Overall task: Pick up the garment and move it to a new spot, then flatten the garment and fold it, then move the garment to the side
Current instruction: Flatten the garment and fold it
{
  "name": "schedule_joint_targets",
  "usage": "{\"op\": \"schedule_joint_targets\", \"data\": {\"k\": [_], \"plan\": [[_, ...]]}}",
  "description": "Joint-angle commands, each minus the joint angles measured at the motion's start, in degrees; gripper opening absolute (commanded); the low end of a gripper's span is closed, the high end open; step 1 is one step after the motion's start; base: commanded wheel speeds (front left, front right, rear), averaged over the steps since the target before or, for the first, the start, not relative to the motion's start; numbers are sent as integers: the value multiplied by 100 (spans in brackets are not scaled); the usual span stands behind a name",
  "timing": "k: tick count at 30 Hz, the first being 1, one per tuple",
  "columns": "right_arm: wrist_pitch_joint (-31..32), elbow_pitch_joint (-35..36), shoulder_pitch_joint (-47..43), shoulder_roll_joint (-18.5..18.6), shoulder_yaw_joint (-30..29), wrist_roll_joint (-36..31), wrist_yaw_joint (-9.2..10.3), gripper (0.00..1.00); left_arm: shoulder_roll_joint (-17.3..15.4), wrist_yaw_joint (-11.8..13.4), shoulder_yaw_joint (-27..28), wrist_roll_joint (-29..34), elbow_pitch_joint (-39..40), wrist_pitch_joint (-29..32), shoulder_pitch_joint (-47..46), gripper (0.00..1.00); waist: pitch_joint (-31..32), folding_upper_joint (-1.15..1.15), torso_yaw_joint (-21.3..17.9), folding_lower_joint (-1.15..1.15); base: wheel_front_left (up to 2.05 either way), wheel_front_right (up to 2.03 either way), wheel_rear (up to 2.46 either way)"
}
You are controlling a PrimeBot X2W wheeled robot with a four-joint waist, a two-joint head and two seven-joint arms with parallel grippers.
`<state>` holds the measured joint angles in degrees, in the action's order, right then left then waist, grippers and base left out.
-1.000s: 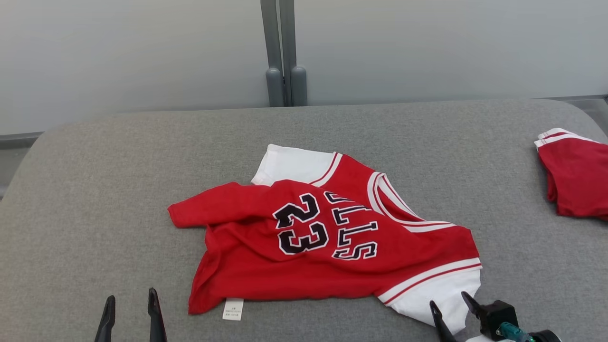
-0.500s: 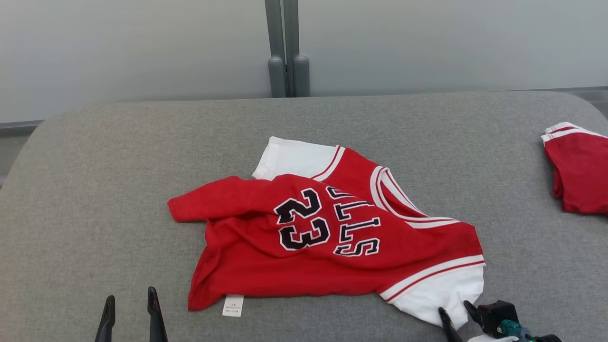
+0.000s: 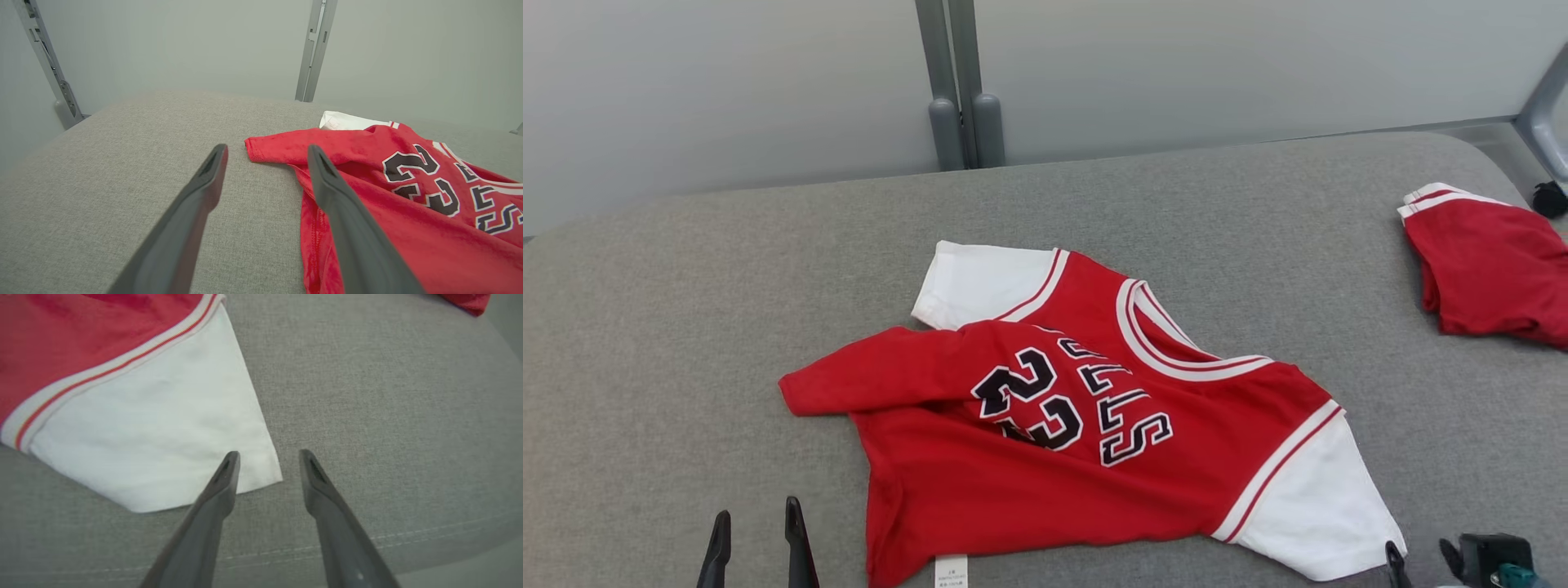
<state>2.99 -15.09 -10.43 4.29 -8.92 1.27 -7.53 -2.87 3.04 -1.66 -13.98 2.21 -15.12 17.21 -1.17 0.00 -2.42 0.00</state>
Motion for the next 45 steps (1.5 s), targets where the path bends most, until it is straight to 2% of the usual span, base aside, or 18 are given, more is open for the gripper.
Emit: {"op": "schedule_joint_targets", "data": {"k": [1,6,9,12,14,17,19,22,29,35,45], "plan": [[-39,2,-20,-3,-120,-61,8,100,-9,-18,16,-5,-30,-3,-74,100,26,0,-72,0,0,0,0],[-307,114,-78,-68,-329,-96,8,100,-9,-57,25,-1,-135,-3,-31,100,79,0,-113,0,0,0,0],[-790,384,-38,-19,-249,-181,8,100,-9,-83,20,42,-156,-3,-46,100,114,0,-94,0,0,0,0],[-1530,657,85,75,-234,-264,7,100,-9,-137,39,83,-154,-3,-27,100,167,0,-53,0,0,0,0],[-1743,820,218,106,-177,-256,8,100,-9,-169,55,107,-173,-3,-14,100,194,0,-22,0,0,0,0],[-1824,1097,391,166,-130,-210,8,100,-9,-257,41,132,-257,-3,-31,100,241,0,65,0,0,0,0],[-1815,1452,478,194,-130,-68,8,100,-11,-419,-5,206,-491,-2,-153,100,267,0,226,0,0,0,0],[-1817,1582,535,245,0,10,8,100,-11,-595,-31,260,-780,-3,-339,100,263,0,406,0,0,0,0],[-1819,1252,467,241,140,-17,8,100,-11,-844,-98,344,-1281,-3,-745,100,256,0,715,0,0,0,0],[-1820,1103,500,168,248,-19,8,100,-11,-902,-133,298,-1388,-3,-901,100,270,0,776,0,0,0,0],[-1820,1081,507,149,324,29,8,100,-11,-937,-115,319,-1323,-3,-897,100,260,0,665,0,0,0,0]]}}
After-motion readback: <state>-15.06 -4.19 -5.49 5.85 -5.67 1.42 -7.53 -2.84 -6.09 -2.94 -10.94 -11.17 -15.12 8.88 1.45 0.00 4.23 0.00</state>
